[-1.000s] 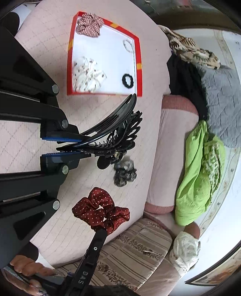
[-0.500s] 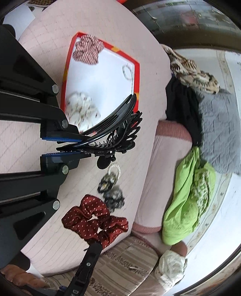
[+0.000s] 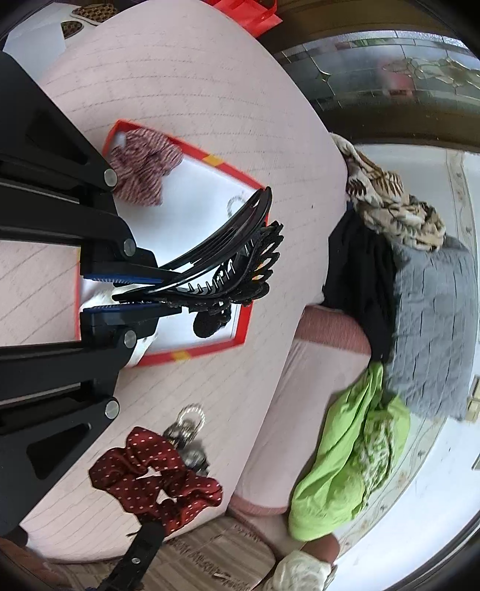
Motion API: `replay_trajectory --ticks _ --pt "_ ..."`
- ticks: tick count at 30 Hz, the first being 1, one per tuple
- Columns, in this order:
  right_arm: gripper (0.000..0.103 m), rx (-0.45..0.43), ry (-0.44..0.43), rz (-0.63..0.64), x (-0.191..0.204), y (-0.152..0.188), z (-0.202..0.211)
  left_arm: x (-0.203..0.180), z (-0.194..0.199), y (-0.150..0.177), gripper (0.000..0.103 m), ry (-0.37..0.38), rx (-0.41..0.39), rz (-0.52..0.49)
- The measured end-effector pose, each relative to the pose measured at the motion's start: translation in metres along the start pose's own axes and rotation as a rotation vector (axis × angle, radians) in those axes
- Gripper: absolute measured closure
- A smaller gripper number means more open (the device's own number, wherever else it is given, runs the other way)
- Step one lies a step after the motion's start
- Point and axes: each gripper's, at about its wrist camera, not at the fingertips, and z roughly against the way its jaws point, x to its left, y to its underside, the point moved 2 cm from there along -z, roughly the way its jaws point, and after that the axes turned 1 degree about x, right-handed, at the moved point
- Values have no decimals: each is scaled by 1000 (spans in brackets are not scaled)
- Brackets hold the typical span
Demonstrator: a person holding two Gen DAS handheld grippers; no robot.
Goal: Organize jewelry
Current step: 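Lower the claw clip and red scrunchie into the tray and open both tools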
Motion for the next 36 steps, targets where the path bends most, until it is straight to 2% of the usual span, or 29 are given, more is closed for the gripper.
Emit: replay_trajectory --ticks 9,15,27,36 --pt "99 30 -49 6 22 -15 -46 32 -48 -32 95 -49 22 37" --pt "99 58 -48 7 29 -22 -75 42 -84 -43 95 -41 58 59" --pt "99 111 -64 -52 17 -32 -123 51 -142 -61 95 -30 130 61" --pt "99 136 -63 -66 11 -41 -160 37 -168 -74 95 -51 156 -41"
